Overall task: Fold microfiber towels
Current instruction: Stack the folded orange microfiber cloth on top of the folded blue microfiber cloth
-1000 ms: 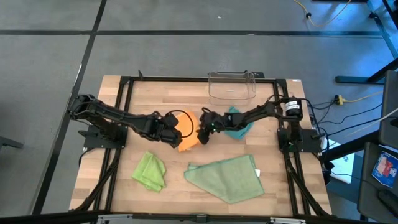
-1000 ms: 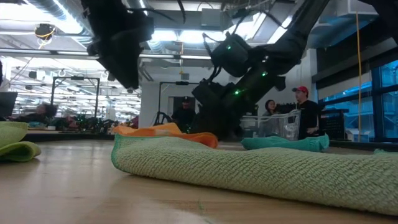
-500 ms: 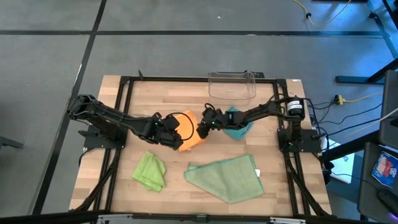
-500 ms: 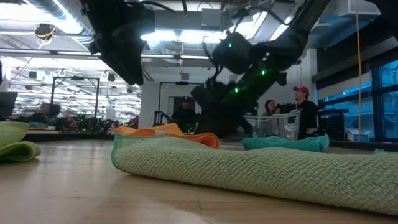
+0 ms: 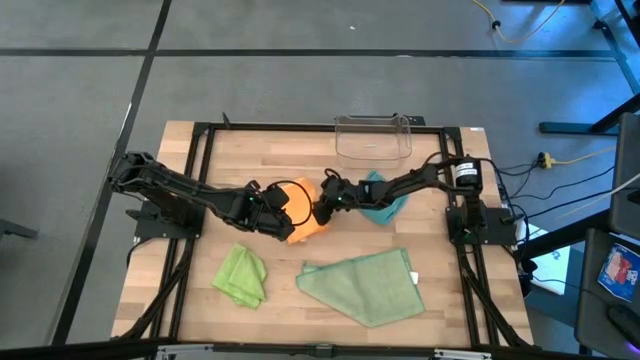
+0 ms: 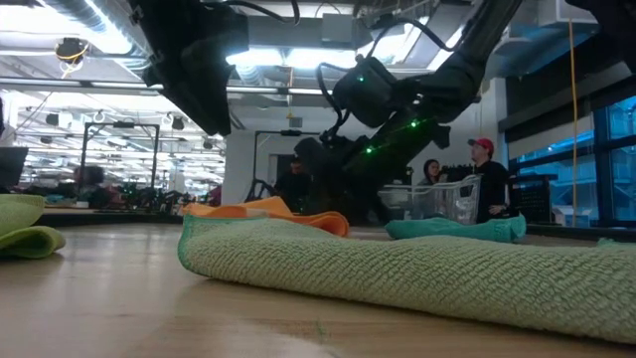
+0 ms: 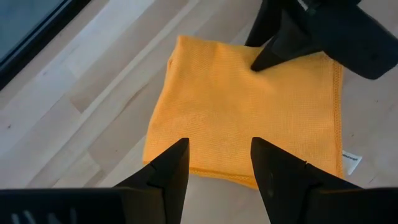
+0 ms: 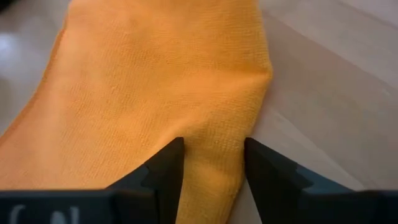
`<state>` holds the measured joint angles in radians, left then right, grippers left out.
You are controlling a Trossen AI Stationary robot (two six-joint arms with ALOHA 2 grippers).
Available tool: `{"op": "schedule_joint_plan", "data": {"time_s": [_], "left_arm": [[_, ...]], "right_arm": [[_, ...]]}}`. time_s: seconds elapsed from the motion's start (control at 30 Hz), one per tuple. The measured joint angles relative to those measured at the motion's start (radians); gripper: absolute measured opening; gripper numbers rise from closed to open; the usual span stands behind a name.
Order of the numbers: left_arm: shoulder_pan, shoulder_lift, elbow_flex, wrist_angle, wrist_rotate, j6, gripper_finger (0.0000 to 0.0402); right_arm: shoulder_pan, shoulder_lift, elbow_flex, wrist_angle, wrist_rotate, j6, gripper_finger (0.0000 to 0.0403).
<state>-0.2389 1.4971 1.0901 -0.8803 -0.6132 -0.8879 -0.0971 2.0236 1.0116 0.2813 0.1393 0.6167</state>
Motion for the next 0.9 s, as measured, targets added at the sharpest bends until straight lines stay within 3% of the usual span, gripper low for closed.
{"op": "schedule_joint_plan", "data": {"time_s": [0.33, 0.43, 0.57, 0.73, 0.9], "left_arm": [[0.000, 0.000, 0.000, 0.000, 0.000, 0.007, 0.0164], [0.000, 0.000, 0.000, 0.000, 0.000, 0.007, 0.0164], [0.000, 0.000, 0.000, 0.000, 0.000, 0.008, 0.0164], [0.000, 0.000, 0.000, -0.001, 0.000, 0.008, 0.0164], [0.000, 0.000, 0.000, -0.001, 0.000, 0.008, 0.0164]], "right_arm": [[0.008, 0.085, 0.095, -0.004, -0.021, -0.084, 0.0155], [0.007, 0.083, 0.107, -0.029, -0.022, -0.128, 0.0112], [0.011, 0.059, 0.111, -0.074, -0.039, -0.223, 0.0018], [0.040, -0.085, 0.109, -0.181, -0.043, -0.358, 0.0007], [0.063, -0.338, 0.111, -0.371, 0.073, -0.493, 0.0005]]}}
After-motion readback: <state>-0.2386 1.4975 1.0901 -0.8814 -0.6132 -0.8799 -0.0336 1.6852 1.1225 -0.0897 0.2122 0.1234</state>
